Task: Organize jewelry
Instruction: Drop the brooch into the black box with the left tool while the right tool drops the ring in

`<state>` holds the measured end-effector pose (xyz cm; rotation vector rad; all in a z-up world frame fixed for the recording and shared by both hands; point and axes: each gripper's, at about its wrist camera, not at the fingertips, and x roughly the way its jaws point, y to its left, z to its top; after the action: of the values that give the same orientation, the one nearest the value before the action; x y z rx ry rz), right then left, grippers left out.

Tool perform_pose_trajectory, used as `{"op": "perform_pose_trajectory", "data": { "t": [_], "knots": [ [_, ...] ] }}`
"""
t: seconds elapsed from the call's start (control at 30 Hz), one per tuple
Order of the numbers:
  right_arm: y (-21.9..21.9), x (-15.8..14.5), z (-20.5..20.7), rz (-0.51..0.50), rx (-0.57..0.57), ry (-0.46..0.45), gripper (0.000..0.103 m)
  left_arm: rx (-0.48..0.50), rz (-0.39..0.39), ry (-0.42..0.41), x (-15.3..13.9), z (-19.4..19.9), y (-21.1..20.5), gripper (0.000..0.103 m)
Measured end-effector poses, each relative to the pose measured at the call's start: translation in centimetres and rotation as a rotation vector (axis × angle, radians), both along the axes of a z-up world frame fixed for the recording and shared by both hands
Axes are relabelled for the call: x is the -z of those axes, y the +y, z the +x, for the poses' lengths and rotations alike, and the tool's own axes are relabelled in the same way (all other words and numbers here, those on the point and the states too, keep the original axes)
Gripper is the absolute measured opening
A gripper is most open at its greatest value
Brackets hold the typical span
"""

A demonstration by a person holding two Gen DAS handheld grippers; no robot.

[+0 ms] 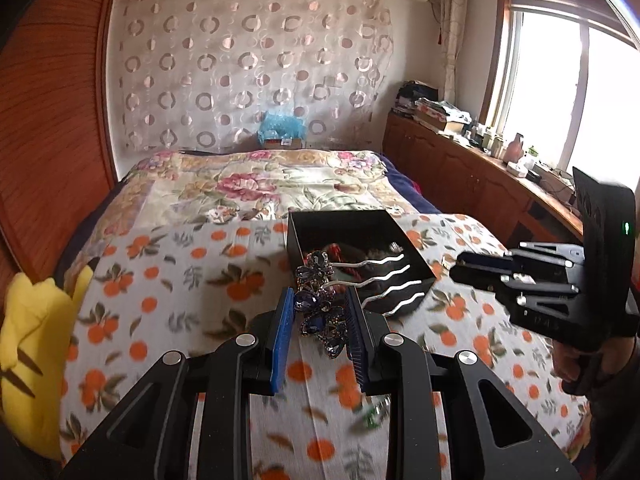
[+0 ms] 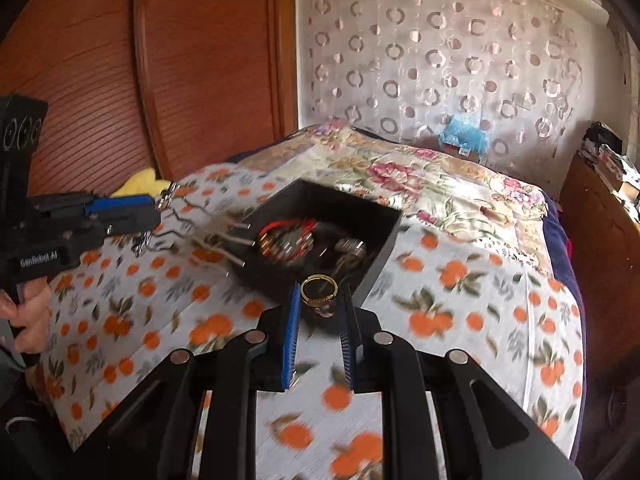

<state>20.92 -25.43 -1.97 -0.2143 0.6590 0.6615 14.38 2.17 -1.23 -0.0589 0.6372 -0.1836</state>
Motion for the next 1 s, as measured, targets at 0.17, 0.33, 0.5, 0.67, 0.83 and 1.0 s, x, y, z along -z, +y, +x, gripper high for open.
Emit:
{"op": "perform_pose_trajectory", "data": {
  "t": [0.17, 0.33, 0.5, 0.67, 0.83, 1.0],
  "knots": [
    [0.7, 0.0, 4.1, 0.001, 0.007, 0.013, 0.021, 0.004, 0.013, 0.012, 0.4, 3.0, -0.4, 0.024],
    [1.9, 0.6, 7.6, 0.027, -0.004, 0.052, 0.021, 0.0, 0.019, 0.025, 0.7, 5.1, -0.5, 0.024],
    [2.6, 0.9, 9.1, 0.04, -0.014, 0.068, 0.025, -0.008, 0.025, 0.034, 1.0, 6.4, -0.3, 0.024],
    [1.9, 0.5, 9.4, 0.049, 0.004, 0.045, 0.032, -0.002, 0.029, 0.043, 1.1, 8.0, -0.7, 0.024],
    [0.3, -0.1, 8.6, 0.052, 0.026, 0.031, 0.032, 0.006, 0.042, 0.045, 1.2, 9.4, -1.4, 0.024],
    [-1.1, -0.3, 7.4, 0.053, 0.041, 0.027, 0.032, 0.02, 0.066, 0.056, 1.7, 10.6, -2.8, 0.024]
  ]
}}
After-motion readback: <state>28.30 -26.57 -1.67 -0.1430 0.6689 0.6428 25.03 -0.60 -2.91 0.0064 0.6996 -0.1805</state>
